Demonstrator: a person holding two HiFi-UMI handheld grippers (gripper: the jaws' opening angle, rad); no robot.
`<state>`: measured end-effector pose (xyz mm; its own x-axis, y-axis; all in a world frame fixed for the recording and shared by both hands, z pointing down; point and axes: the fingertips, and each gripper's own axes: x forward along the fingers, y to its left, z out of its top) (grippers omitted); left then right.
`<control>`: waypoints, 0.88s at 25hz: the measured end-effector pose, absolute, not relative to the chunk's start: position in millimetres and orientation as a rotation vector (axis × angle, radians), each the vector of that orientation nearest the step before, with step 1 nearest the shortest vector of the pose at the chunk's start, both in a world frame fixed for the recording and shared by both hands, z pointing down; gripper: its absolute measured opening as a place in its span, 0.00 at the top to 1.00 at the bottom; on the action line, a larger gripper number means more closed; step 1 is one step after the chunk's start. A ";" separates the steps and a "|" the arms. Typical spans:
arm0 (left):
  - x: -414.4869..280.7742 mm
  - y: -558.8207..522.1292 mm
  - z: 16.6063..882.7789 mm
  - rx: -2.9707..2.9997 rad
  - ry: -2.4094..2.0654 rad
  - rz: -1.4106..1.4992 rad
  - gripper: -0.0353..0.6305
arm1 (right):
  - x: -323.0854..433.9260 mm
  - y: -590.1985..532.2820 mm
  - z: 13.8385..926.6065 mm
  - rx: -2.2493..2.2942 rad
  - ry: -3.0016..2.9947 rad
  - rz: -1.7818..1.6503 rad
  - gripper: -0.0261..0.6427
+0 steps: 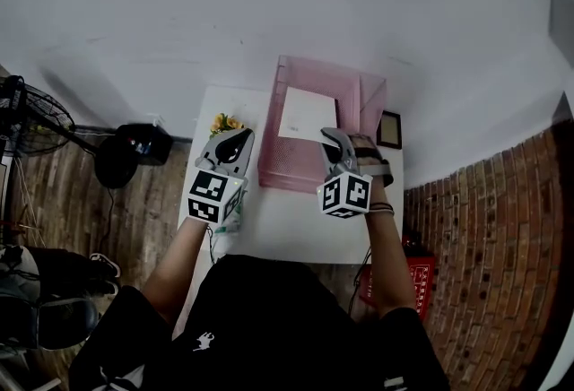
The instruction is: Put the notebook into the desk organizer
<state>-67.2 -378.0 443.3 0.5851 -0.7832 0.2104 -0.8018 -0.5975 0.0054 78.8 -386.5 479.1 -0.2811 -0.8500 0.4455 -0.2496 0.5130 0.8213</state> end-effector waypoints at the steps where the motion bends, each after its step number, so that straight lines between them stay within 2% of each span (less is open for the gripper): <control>1: -64.7 -377.4 445.7 2.713 -1.340 0.293 0.94 | 79.1 -385.8 482.2 0.898 -1.790 -0.785 0.93; 11: -59.3 -374.4 452.4 2.741 -1.288 0.320 0.94 | 80.2 -378.8 512.2 0.703 -1.781 -0.711 0.90; 17: -59.6 -372.4 453.2 2.742 -1.279 0.325 0.94 | 81.0 -374.2 522.3 0.600 -1.782 -0.631 0.77; 22: -60.5 -373.8 453.6 2.742 -1.279 0.326 0.94 | 79.6 -367.2 528.9 0.526 -1.813 -0.548 0.58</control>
<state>-60.5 -373.8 453.6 0.6244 -0.7452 0.2341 -0.7663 -0.6425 -0.0015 79.6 -367.2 528.9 -0.2852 -0.5991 0.7481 -0.0846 0.7932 0.6030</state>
